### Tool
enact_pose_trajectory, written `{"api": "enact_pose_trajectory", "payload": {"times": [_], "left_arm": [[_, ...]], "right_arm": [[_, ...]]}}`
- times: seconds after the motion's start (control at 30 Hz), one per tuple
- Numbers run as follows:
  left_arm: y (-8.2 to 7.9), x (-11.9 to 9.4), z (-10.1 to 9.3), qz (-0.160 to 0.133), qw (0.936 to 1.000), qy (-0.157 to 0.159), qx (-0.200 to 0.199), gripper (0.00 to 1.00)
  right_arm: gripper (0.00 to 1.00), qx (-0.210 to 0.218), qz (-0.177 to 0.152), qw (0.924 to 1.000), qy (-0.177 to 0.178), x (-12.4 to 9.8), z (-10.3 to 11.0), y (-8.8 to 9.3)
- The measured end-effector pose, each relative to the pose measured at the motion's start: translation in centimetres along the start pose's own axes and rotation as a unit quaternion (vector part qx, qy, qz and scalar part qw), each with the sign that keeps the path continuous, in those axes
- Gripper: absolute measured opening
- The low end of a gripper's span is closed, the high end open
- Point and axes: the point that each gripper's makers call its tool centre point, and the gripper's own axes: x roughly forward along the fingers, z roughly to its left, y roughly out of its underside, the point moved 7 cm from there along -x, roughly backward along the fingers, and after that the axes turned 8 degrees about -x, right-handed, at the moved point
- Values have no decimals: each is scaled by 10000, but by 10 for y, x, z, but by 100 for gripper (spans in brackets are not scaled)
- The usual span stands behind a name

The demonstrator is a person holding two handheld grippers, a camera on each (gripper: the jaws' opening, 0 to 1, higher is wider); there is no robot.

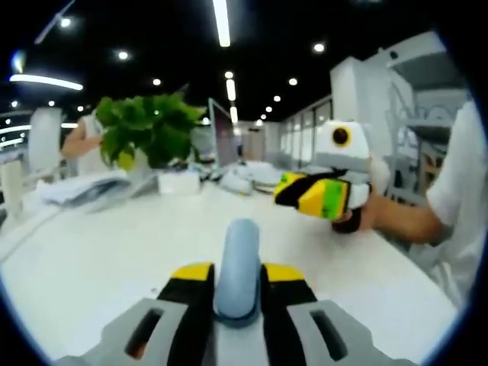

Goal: Pick up the paper insert the paper into the punch align the paper edges press the punch to punch holes

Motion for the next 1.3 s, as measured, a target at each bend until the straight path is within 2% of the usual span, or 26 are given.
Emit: {"api": "enact_pose_trajectory", "payload": {"times": [0.13, 0.27, 0.3, 0.4, 0.53, 0.73, 0.93, 1.0, 1.23, 1.3], "left_arm": [[0, 0, 0, 2, 10000, -3, 14, 26], [0, 0, 0, 5, 10000, -1, 20, 26], [0, 0, 0, 6, 10000, -2, 20, 26], [0, 0, 0, 10, 10000, -6, -6, 26], [0, 0, -1, 11, 10000, -5, 20, 26], [1, 0, -1, 24, 10000, -5, 31, 25], [1, 0, 0, 19, 10000, 3, 24, 25], [1, 0, 0, 20, 10000, 3, 32, 25], [1, 1, 0, 23, 10000, 4, 44, 25], [1, 1, 0, 20, 10000, 5, 50, 25]], "right_arm": [[5, 279, -172, 9993, 192, 8, 0, -13], [5, 401, -157, 9986, 317, 17, 0, -19], [5, 474, -69, 9981, 386, 20, 0, -18], [5, 254, 311, 9972, 627, 29, 1, -15], [4, 149, 608, 9893, 1321, 37, -7, -9], [4, 414, 719, 9866, 1405, 41, -4, 5], [4, -19, 960, 9832, 1553, 43, -3, 3], [3, -43, 996, 9825, 1573, 43, -4, 3], [2, 204, 1021, 9793, 1738, 39, -10, 10], [2, 419, 909, 9792, 1766, 35, -13, 13]]}}
